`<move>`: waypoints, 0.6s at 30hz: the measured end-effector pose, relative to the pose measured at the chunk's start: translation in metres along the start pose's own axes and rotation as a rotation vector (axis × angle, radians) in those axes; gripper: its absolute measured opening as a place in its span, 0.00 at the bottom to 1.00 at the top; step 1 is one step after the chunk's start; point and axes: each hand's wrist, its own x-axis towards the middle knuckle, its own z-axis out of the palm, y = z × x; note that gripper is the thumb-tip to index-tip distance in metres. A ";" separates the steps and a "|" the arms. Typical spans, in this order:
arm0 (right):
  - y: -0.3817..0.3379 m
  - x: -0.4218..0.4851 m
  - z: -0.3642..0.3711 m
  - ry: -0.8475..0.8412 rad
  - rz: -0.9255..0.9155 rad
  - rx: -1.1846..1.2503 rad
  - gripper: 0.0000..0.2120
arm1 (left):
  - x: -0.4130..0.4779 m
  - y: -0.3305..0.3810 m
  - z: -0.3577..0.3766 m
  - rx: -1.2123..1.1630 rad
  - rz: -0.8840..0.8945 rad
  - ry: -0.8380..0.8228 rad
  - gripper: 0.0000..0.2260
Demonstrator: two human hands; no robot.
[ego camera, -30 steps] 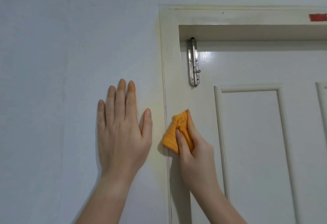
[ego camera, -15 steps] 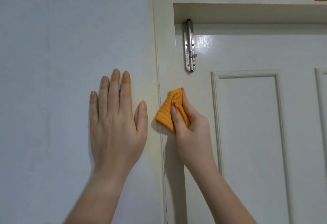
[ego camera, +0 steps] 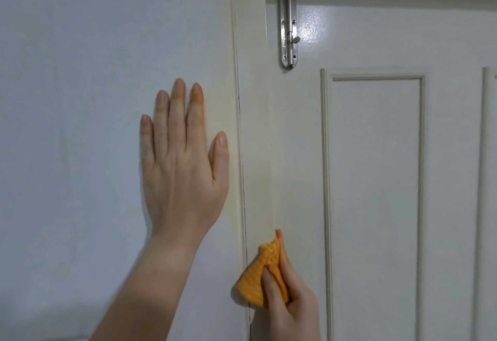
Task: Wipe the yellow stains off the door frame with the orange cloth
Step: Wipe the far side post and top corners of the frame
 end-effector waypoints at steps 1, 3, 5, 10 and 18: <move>0.002 -0.002 0.001 0.008 0.012 -0.003 0.36 | -0.001 0.000 0.000 0.001 0.003 -0.001 0.30; 0.003 -0.004 0.003 0.029 0.022 0.005 0.35 | -0.003 -0.002 0.000 -0.001 0.013 0.003 0.30; 0.000 -0.003 0.005 0.046 0.021 0.015 0.34 | -0.004 -0.003 0.000 -0.006 0.024 0.006 0.29; -0.023 0.016 0.010 0.072 -0.056 0.042 0.31 | -0.005 -0.006 0.000 -0.004 0.047 0.006 0.29; -0.099 0.097 0.015 0.067 -0.330 0.040 0.29 | 0.007 -0.014 -0.002 0.004 0.043 0.022 0.29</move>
